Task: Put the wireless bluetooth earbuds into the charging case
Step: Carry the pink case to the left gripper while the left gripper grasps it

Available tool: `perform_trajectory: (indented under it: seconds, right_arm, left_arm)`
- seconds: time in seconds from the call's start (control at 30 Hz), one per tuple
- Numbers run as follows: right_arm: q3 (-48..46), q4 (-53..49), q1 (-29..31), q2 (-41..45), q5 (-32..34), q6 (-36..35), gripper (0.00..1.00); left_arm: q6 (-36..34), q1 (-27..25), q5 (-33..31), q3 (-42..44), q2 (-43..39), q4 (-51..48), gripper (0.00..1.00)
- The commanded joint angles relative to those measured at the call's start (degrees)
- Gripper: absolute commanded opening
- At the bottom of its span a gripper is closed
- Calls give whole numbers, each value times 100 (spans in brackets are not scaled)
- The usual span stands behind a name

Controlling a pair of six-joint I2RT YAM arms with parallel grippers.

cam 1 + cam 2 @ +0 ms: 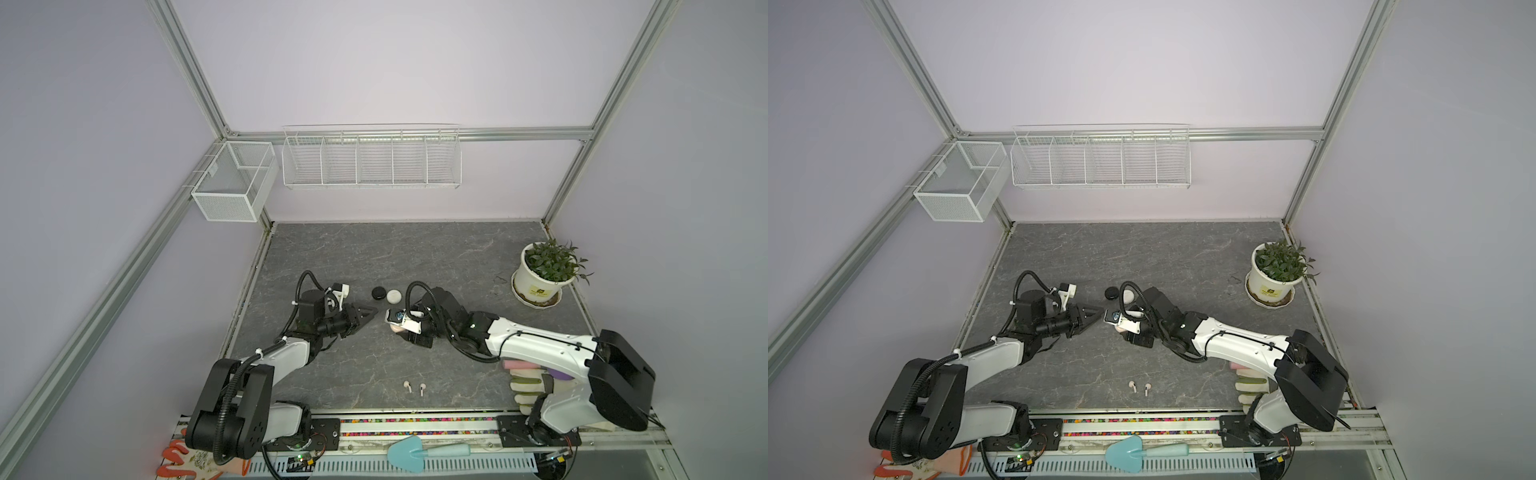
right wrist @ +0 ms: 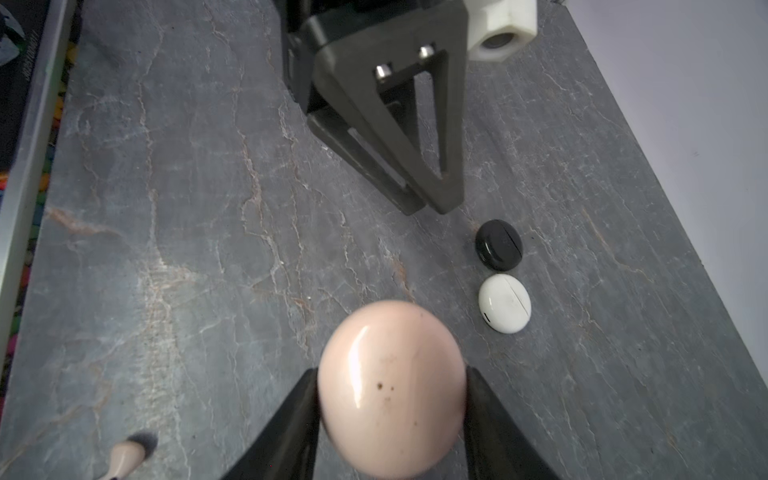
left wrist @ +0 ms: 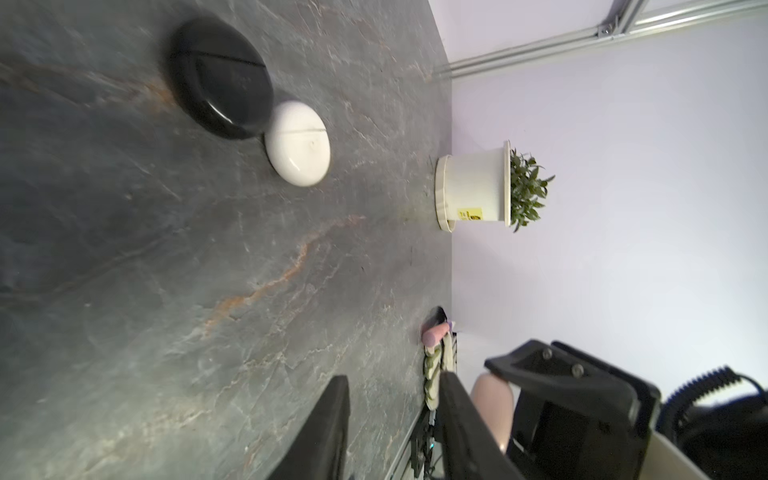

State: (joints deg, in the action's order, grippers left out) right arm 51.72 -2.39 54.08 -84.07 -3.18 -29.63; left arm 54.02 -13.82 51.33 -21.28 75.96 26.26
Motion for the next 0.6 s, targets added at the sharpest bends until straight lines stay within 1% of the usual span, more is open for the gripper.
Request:
perform_trajectory:
  seconds: [0.0,0.13,0.2,0.23,0.37,0.57]
  right_arm:
    - [106,-238,-68,141,76,-333,46]
    - [168,-209,-91,185,34,-333,46]
    - [193,-179,-94,209,10,-316,46]
    - [210,-174,-95,212,8,-316,46]
    - [288,-210,-151,207,-22,-322,46]
    - [358,-209,-223,235,-189,-263,46]
  left_arm:
    - [568,-261,522,54,33,1265,37]
    - [520,-609,503,38,7,1360,38]
    - [582,-678,488,57,21,1512,39]
    - [627,-714,477,60,28,1597,42]
    - [632,-928,485,48,170,1795,43]
    - [721,-1101,563,27,418,2214,44]
